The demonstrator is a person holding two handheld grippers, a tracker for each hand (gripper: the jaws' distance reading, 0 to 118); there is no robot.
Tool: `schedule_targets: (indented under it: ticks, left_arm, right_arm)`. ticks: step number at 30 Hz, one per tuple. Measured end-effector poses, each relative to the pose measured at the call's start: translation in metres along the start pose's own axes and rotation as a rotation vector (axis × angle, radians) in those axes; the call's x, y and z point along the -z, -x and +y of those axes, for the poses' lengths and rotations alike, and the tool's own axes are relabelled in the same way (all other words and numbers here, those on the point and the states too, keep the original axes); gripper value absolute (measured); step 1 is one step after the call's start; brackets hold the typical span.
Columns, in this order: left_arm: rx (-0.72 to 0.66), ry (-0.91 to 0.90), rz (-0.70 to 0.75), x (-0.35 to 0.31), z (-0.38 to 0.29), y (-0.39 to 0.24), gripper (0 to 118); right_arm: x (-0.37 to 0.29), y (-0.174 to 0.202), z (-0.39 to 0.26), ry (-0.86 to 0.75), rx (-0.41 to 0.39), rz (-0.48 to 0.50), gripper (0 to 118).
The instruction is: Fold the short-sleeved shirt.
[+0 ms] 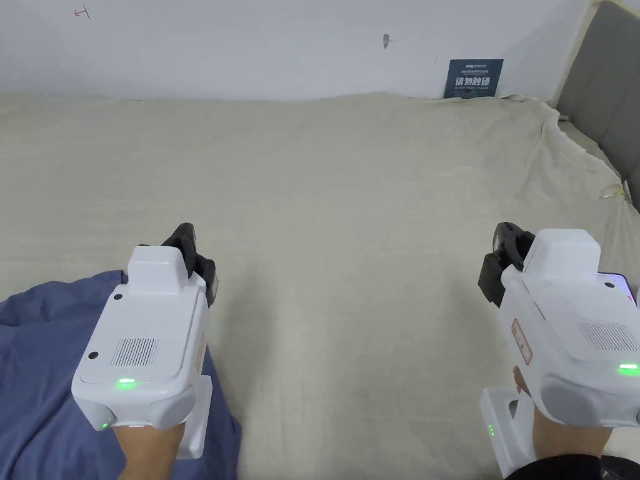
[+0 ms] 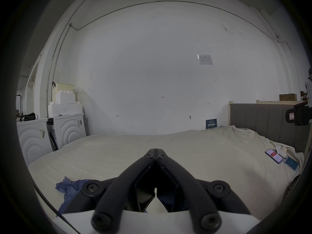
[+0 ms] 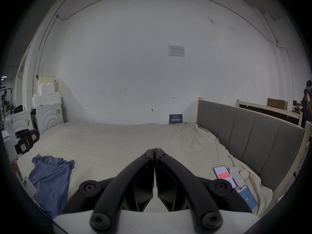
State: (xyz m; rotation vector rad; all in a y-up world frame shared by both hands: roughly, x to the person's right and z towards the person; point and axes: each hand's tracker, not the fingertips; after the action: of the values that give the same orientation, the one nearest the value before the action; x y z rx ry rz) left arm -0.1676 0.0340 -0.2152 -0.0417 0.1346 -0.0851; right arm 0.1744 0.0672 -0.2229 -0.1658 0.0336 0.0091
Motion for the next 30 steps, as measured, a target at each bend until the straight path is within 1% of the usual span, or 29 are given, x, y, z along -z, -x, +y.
schedule_targets:
  ticks: [9,15,22,30]
  left_arm:
    - [0.001,-0.004,0.011,-0.001,0.001,0.002,0]
    - [-0.013,-0.008,0.056,-0.005,0.003,0.018,0]
    - [-0.004,-0.007,0.158,-0.020,0.002,0.058,0]
    - [0.011,0.002,0.339,-0.057,0.000,0.121,0]
  right_arm:
    - [0.001,0.001,0.000,0.001,0.000,0.008,0]
    - [0.007,0.013,0.004,-0.007,-0.005,0.038,0]
    - [0.020,0.053,0.009,-0.021,-0.019,0.146,0]
    - [0.030,0.121,0.013,-0.031,-0.039,0.319,0]
